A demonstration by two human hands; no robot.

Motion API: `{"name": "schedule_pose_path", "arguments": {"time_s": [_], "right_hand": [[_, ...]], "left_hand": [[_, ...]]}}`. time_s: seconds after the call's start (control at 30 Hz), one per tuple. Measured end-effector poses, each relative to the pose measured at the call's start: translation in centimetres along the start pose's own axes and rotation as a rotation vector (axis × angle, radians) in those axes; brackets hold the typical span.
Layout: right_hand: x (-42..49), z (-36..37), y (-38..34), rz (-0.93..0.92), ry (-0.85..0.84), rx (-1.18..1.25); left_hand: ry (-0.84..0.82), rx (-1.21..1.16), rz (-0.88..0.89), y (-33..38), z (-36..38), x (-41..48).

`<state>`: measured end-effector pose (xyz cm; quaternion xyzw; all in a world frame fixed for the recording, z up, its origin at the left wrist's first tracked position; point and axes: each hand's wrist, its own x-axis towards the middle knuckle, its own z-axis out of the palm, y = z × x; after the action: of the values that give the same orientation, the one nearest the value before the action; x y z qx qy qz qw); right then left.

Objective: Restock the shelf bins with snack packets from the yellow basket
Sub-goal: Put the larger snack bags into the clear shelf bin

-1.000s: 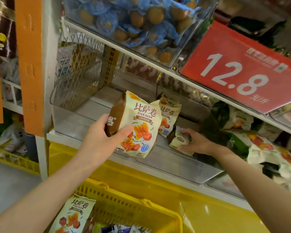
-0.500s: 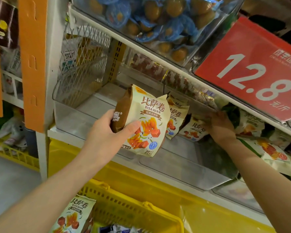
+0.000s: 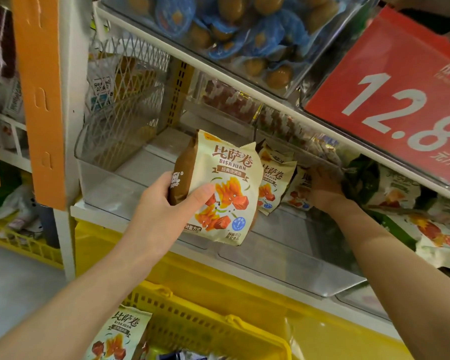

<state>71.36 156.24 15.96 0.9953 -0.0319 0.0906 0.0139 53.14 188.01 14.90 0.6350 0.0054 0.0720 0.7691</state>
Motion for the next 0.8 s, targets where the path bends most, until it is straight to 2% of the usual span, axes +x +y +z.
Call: {"name": "schedule_pose_path", "arguments": {"time_s": [0.07, 0.17, 0.23, 0.33, 0.43, 0.57, 0.63, 0.7, 0.73, 0.8], "right_hand": [[-0.9, -0.5, -0.5, -0.018, 0.035, -0.033], [-3.6, -1.5, -1.8, -0.013, 0.02, 0.058], [-6.3, -2.5, -3.2, -0.012, 0.049, 0.194], [-11.3, -4.9, -5.2, -0.155, 0.205, 0.558], [-16.9, -7.6, -7.0, -0.325, 0.094, 0.836], [-21.0, -8.6, -7.7, -0.493, -0.093, 0.688], [-21.2, -8.7, -7.3, -0.465, -0.059, 0.765], [-19.9, -8.5, -6.1, -0.365, 0.055, 0.813], [-18.9, -8.3, -5.2, -0.307, 0.088, 0.784], [-16.5, -7.5, -3.5, -0.193, 0.047, 0.696]], "left_hand": [[-0.011, 0.001, 0.002, 0.0, 0.1, -0.3], [-0.032, 0.018, -0.002, -0.1, 0.6, -0.8], [-0.062, 0.017, -0.007, -0.3, 0.9, -1.4], [-0.146, 0.044, 0.008, -0.6, 1.2, -2.2], [-0.243, 0.092, 0.032, -0.9, 1.4, -3.1], [-0.341, 0.161, 0.076, -1.7, 2.3, -4.5], [-0.334, 0.166, 0.088, -2.1, 2.5, -5.1], [-0.281, 0.159, 0.097, -2.1, 2.5, -5.4], [-0.242, 0.152, 0.103, -2.0, 2.3, -5.4], [-0.162, 0.145, 0.123, -1.6, 1.9, -5.1]]}}
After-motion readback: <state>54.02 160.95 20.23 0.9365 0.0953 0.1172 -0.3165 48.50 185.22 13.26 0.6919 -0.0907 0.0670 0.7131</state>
